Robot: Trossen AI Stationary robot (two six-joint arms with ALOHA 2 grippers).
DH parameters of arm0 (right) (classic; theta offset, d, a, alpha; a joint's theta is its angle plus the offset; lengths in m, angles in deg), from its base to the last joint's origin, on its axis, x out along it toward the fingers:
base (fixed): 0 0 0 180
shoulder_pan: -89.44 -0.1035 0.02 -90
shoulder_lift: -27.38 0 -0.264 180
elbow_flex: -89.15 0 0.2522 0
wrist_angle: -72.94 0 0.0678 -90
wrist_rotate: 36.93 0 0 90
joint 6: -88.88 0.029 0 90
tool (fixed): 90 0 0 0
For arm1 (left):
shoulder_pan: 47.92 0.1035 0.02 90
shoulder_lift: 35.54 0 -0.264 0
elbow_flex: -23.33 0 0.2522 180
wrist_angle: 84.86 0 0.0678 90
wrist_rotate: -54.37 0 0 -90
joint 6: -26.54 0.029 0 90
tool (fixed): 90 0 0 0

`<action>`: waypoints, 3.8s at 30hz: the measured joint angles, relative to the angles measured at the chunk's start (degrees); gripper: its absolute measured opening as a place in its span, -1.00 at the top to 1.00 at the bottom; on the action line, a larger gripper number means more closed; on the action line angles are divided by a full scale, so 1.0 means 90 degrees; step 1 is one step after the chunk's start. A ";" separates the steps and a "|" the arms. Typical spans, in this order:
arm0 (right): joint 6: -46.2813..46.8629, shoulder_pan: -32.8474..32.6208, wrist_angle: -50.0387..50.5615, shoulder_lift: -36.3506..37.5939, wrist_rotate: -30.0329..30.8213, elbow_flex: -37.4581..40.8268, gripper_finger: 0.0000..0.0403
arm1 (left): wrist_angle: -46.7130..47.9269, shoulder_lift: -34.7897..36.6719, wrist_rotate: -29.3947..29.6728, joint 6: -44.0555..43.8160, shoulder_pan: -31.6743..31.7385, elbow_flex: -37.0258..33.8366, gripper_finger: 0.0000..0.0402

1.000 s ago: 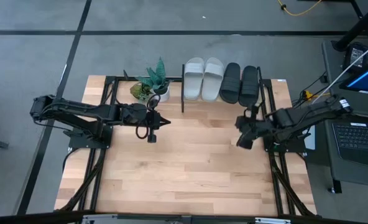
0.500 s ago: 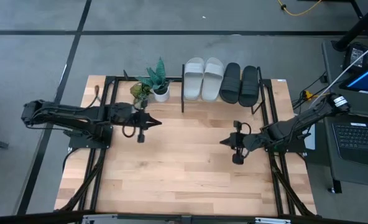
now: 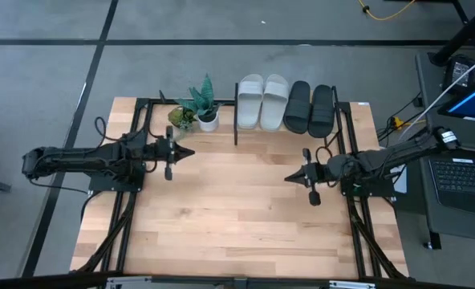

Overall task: Pick and place slides into the shelf
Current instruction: Return to Home Position

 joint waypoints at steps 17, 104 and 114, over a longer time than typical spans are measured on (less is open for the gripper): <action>-0.0793 0.1590 0.0411 0.1233 -0.1369 0.0275 1.00 | 0.0536 0.1680 0.0245 -0.0260 0.0015 -0.0809 1.00; -0.0566 0.2437 -0.0696 0.3403 -0.1305 0.2584 0.98 | 0.0293 0.2030 0.2917 -0.0367 -0.1013 -0.1428 1.00; 0.0930 0.2440 -0.0726 0.3406 -0.1330 0.2584 0.92 | 0.0292 0.2028 0.2917 -0.0367 -0.1015 -0.1428 1.00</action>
